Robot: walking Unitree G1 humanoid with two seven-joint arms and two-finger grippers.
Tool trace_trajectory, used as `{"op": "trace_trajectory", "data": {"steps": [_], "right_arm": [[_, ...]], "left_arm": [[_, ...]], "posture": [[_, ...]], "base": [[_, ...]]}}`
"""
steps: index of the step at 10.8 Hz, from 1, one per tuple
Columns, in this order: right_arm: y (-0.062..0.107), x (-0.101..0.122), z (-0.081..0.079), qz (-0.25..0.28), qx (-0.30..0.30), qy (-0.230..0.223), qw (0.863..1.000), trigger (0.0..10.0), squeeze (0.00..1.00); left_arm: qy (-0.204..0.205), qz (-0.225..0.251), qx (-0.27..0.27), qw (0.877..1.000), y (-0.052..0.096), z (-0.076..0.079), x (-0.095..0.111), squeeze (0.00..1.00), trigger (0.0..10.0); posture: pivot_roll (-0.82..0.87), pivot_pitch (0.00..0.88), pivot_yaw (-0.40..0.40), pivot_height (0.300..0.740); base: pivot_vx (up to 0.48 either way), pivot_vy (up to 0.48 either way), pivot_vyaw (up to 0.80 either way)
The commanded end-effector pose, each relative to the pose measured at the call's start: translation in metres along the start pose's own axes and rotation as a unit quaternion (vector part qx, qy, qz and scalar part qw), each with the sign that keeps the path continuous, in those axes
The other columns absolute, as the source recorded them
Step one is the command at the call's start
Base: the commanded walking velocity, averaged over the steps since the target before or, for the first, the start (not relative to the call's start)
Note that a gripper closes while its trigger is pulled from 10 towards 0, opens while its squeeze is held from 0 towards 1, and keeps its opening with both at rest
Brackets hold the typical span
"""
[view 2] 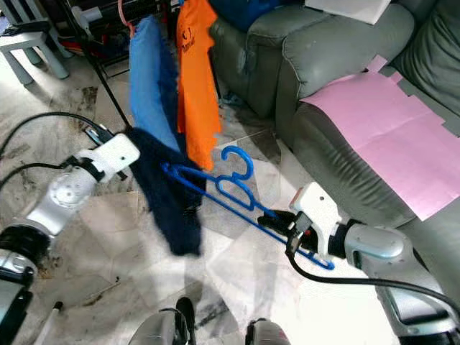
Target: Hang hanger
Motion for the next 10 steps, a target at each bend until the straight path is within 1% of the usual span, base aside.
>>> {"op": "trace_trajectory", "data": {"steps": [1,2,3,4,5,6,7,9,10], "right_arm": [[0.0,0.003,-0.001,0.001,0.004,0.012,1.0,10.0,0.0],[0.003,0.004,0.001,0.0,0.004,0.012,1.0,10.0,0.0],[0.007,-0.008,0.006,-0.024,-0.004,0.021,0.999,10.0,0.0],[0.008,-0.01,0.006,-0.022,-0.005,0.012,1.0,10.0,0.0],[0.006,-0.013,0.007,-0.022,-0.01,0.005,1.0,10.0,0.0],[0.004,-0.022,0.008,-0.031,-0.014,0.002,0.999,10.0,0.0],[0.002,-0.027,0.007,-0.034,-0.014,-0.006,0.999,10.0,0.0],[0.002,-0.033,0.011,-0.043,-0.021,0.002,0.999,10.0,0.0],[0.002,-0.032,0.013,-0.042,-0.026,0.004,0.999,10.0,0.0]], "left_arm": [[-0.022,-0.02,0.013,0.999,0.002,-0.013,-0.01,0.0,10.0],[-0.025,-0.038,0.019,0.999,0.004,-0.017,-0.018,0.0,10.0],[-0.026,-0.043,0.022,0.999,0.005,-0.018,-0.021,0.0,10.0],[-0.026,-0.037,0.026,0.999,0.005,-0.02,-0.019,0.0,10.0],[-0.023,-0.011,0.033,0.999,0.003,-0.023,-0.009,0.0,10.0],[-0.018,0.016,0.038,0.999,0.003,-0.025,0.001,0.0,10.0],[-0.012,0.043,0.035,0.998,0.003,-0.024,0.01,0.0,10.0],[0.003,0.093,0.018,0.995,0.006,-0.018,0.027,0.0,10.0],[0.006,0.102,0.011,0.995,0.007,-0.017,0.029,0.0,10.0]], "posture": [[-0.11,0.225,0.021,0.74],[-0.12,0.226,0.019,0.74],[-0.12,0.228,0.016,0.74],[-0.12,0.232,0.015,0.74],[-0.12,0.234,0.013,0.74],[-0.11,0.235,0.011,0.74],[-0.11,0.236,0.01,0.74],[-0.1,0.238,0.008,0.74],[-0.1,0.238,0.008,0.74]], "base": [[0.0,0.0,0.0],[0.0,0.0,0.0],[0.0,0.0,0.0],[0.0,0.0,0.0],[0.0,0.0,0.0],[0.0,0.0,0.0],[0.0,0.0,0.0],[0.0,0.0,0.0],[0.0,0.0,0.0]]}}
Point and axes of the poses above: a point about 5 cm out from each wrist's last joint towards the gripper, its own y axis pointing back from the gripper into the wrist, its own x axis along the axis of the wrist's last joint, z = x × y, the point moved 6 cm from there along -y, pointing out of the wrist towards the gripper
